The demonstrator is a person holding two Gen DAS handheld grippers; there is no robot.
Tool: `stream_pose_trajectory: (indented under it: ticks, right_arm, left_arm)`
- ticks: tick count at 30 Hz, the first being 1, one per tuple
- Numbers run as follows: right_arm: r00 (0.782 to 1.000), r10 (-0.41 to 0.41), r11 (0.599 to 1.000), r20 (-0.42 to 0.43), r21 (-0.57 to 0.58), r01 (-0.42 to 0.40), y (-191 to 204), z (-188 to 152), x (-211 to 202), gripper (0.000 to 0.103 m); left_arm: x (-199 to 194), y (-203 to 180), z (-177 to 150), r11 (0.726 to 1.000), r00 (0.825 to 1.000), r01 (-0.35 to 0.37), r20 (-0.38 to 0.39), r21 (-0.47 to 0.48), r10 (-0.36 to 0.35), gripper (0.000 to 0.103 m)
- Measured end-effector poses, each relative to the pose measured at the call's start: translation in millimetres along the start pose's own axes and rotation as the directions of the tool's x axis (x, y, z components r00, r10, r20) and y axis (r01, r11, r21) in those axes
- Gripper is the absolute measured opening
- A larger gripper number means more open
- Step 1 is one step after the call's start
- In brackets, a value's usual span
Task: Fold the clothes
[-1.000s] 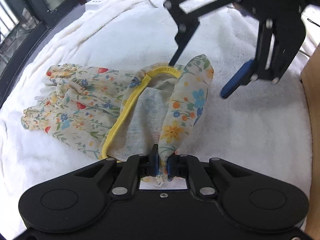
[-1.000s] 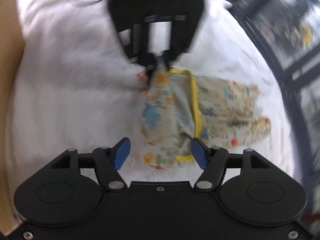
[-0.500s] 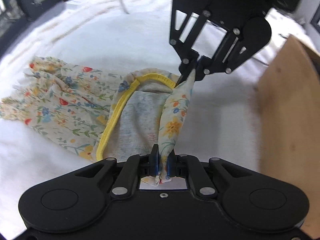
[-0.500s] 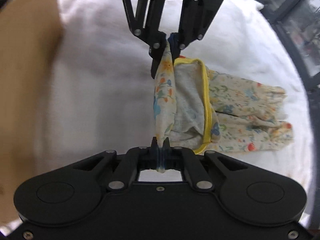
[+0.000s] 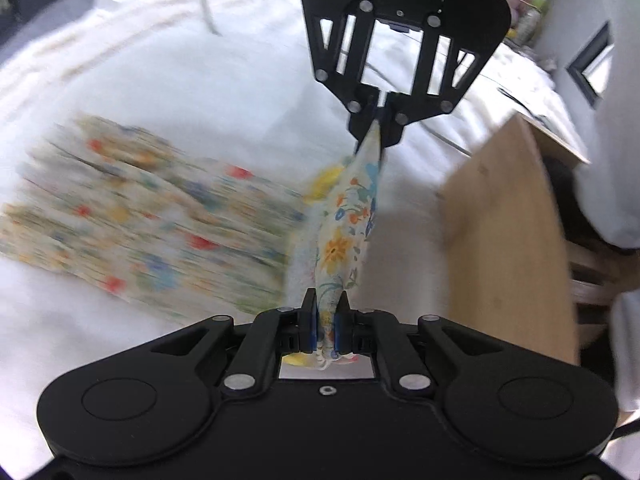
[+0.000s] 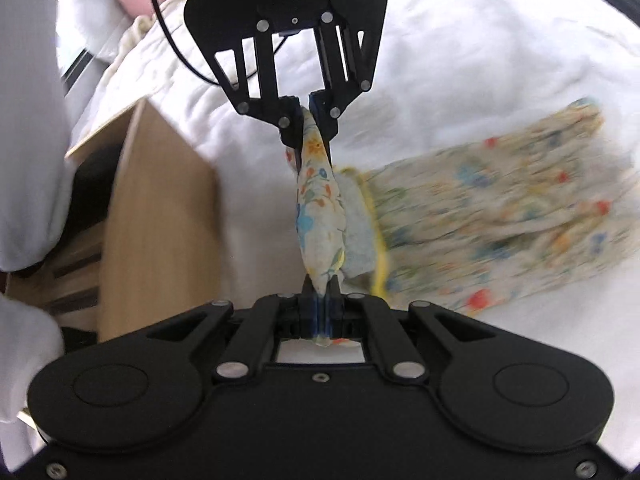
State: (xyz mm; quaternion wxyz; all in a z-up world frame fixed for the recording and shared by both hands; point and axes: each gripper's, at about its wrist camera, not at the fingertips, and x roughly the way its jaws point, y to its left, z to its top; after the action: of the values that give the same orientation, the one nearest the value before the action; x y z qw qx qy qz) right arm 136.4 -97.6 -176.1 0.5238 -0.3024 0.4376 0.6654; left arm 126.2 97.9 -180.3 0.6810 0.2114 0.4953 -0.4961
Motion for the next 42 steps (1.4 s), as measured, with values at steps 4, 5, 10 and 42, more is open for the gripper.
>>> stream_pose_trajectory:
  ticks: [4, 5, 10, 42]
  right_arm:
    - [0.993, -0.120, 0.993, 0.009, 0.007, 0.120, -51.6, 10.8, 5.3, 0.004]
    - [0.991, -0.137, 0.990, 0.009, 0.020, 0.137, -61.2, 11.1, 8.1, 0.005]
    - [0.936, -0.352, 0.935, -0.023, 0.026, 0.353, -93.2, 7.6, 38.1, 0.033]
    - [0.708, -0.706, 0.635, 0.018, -0.429, 0.643, 41.9, -21.3, 92.0, 0.037]
  left_arm:
    - [3.2, 32.3, 9.0, 0.998, 0.998, -0.066, 0.010, -0.023, 0.067, 0.008]
    - [9.0, 39.0, 10.2, 0.995, 0.995, -0.095, 0.006, -0.025, 0.095, 0.008]
    - [31.0, 66.7, 10.0, 0.945, 0.948, -0.316, 0.003, -0.087, 0.318, 0.021]
    - [94.9, -71.3, -37.6, 0.588, 0.752, -0.595, 0.122, 0.548, 0.648, 0.066]
